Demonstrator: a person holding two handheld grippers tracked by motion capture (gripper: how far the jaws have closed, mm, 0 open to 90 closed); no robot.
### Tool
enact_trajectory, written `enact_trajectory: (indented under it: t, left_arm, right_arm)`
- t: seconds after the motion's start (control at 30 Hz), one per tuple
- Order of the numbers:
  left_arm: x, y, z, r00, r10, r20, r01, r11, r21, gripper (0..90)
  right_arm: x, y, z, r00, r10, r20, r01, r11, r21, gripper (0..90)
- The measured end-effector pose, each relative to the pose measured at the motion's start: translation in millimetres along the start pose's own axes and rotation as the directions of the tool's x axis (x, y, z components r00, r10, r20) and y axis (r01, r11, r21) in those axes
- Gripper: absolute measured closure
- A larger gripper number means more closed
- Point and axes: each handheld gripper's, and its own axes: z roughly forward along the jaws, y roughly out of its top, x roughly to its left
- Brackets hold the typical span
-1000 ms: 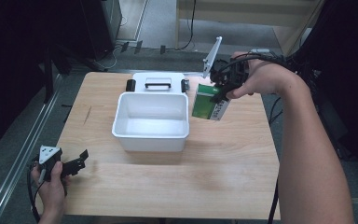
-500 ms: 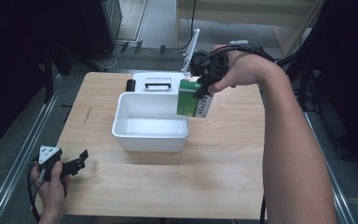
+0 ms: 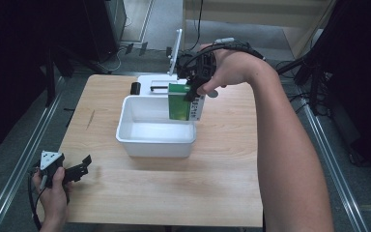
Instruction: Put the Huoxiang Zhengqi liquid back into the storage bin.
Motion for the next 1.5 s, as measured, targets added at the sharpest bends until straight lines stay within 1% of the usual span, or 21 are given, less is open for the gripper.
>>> enact_trajectory:
  t: [0.07, 0.13, 0.17, 0.2, 0.23, 0.27, 0.37, 0.53, 0.6, 0.67, 0.7, 0.77, 0.93, 1.03, 1.13, 1.23, 1.27, 1.33, 1.37, 1.4, 1.5]
  left_arm:
    - [-0.1, 0.0, 0.0, 1.0000, 0.000, 0.000, 0.000, 1.0000, 0.000, 0.8]
    - [-0.1, 0.0, -0.2, 1.0000, 0.002, 0.000, -0.002, 1.0000, 0.001, 0.8]
    - [0.0, 0.0, -0.2, 1.0000, 0.002, 0.000, -0.002, 1.0000, 0.001, 0.8]
    - [0.0, 0.0, -0.2, 1.0000, 0.000, 0.001, 0.000, 1.0000, 0.001, 0.8]
    - [0.0, 0.0, -0.3, 1.0000, -0.001, 0.001, 0.001, 1.0000, 0.001, 0.8]
    - [0.1, 0.0, -0.3, 1.0000, 0.000, 0.000, 0.000, 1.0000, 0.002, 0.8]
    - [0.2, 0.0, -0.3, 1.0000, -0.002, 0.000, 0.002, 1.0000, 0.001, 0.9]
    - [0.3, -0.1, -0.4, 1.0000, -0.002, 0.002, 0.002, 1.0000, 0.000, 0.8]
    - [0.4, -0.1, -0.4, 1.0000, -0.003, 0.002, 0.003, 1.0000, -0.001, 0.8]
    - [0.5, -0.1, -0.4, 1.0000, -0.003, 0.004, 0.003, 1.0000, -0.001, 0.8]
    - [0.5, -0.1, -0.4, 1.0000, -0.003, 0.004, 0.003, 1.0000, -0.001, 0.8]
    - [0.5, -0.1, -0.4, 1.0000, -0.003, 0.002, 0.003, 1.0000, 0.000, 0.8]
    - [0.4, 0.0, -0.4, 1.0000, -0.002, 0.002, 0.002, 1.0000, 0.002, 0.8]
    - [0.2, 0.0, -0.4, 1.0000, -0.002, 0.002, 0.002, 1.0000, 0.001, 0.8]
    - [0.2, -0.2, -0.4, 1.0000, -0.005, 0.007, 0.005, 1.0000, 0.001, 0.8]
    - [-0.3, -0.1, -0.4, 1.0000, -0.002, 0.005, 0.002, 1.0000, 0.002, 0.8]
    - [-0.1, -0.2, -0.5, 1.0000, -0.003, 0.005, 0.003, 1.0000, 0.001, 0.8]
    - [0.0, -0.2, -0.5, 1.0000, -0.003, 0.004, 0.003, 1.0000, 0.000, 0.8]
    - [0.0, -0.2, -0.5, 1.0000, -0.003, 0.004, 0.003, 1.0000, 0.000, 0.8]
    - [-0.3, -0.2, -0.6, 1.0000, -0.002, 0.003, 0.002, 1.0000, 0.001, 0.8]
    - [-0.5, -0.2, -0.6, 1.0000, -0.001, 0.002, 0.001, 1.0000, 0.002, 0.8]
  right_arm:
    - [0.4, 1.6, 0.9, 1.0000, 0.008, -0.002, -0.008, 1.000, 0.002, 64.5]
    - [-0.2, 4.5, 3.9, 1.0000, -0.002, -0.004, 0.002, 1.000, -0.002, 64.5]
    - [-1.2, 6.1, 5.8, 0.9998, -0.021, -0.001, 0.021, 1.000, -0.007, 64.5]
    - [-0.4, 9.1, 9.7, 0.9998, -0.019, -0.004, 0.019, 1.000, -0.001, 64.5]
    - [-0.4, 9.1, 9.7, 0.9998, -0.019, -0.004, 0.019, 1.000, -0.001, 64.5]
    - [-0.2, 11.9, 13.0, 0.9991, -0.041, -0.007, 0.041, 0.999, 0.003, 64.6]
    - [0.0, 16.2, 18.7, 0.9983, -0.056, -0.016, 0.056, 0.998, 0.003, 64.6]
    - [-0.4, 17.8, 25.0, 0.9979, -0.063, -0.015, 0.063, 0.998, 0.001, 64.6]
    - [-1.6, 17.1, 28.9, 0.9973, -0.073, -0.009, 0.073, 0.997, 0.002, 64.6]
    - [-4.1, 14.8, 35.3, 0.9956, -0.093, -0.007, 0.093, 0.996, 0.003, 64.6]
    - [-3.9, 13.7, 36.9, 0.9966, -0.082, -0.006, 0.082, 0.997, 0.007, 64.6]
    - [-4.7, 12.9, 38.9, 0.9961, -0.088, -0.010, 0.088, 0.996, 0.004, 64.5]
    - [-5.5, 8.4, 48.1, 0.9968, -0.077, -0.021, 0.078, 0.997, 0.010, 64.5]
    - [-6.2, 5.9, 52.1, 0.9969, -0.073, -0.030, 0.073, 0.997, 0.005, 64.5]
    - [-6.7, 2.4, 55.7, 0.9978, -0.057, -0.034, 0.057, 0.998, 0.001, 64.5]
    - [-7.9, 0.1, 58.3, 0.9977, -0.057, -0.036, 0.056, 0.998, -0.009, 64.4]
    - [-7.7, -1.0, 59.3, 0.9982, -0.047, -0.037, 0.047, 0.999, -0.009, 64.4]
    - [-8.9, -2.8, 63.8, 0.9975, -0.058, -0.042, 0.057, 0.998, -0.015, 64.4]
    - [-8.9, -2.8, 63.8, 0.9975, -0.058, -0.042, 0.057, 0.998, -0.015, 64.4]
    - [-8.5, -3.8, 66.0, 0.9979, -0.044, -0.046, 0.044, 0.999, -0.011, 64.4]
    - [-9.6, -4.6, 71.0, 0.9973, -0.052, -0.051, 0.051, 0.999, -0.017, 64.4]
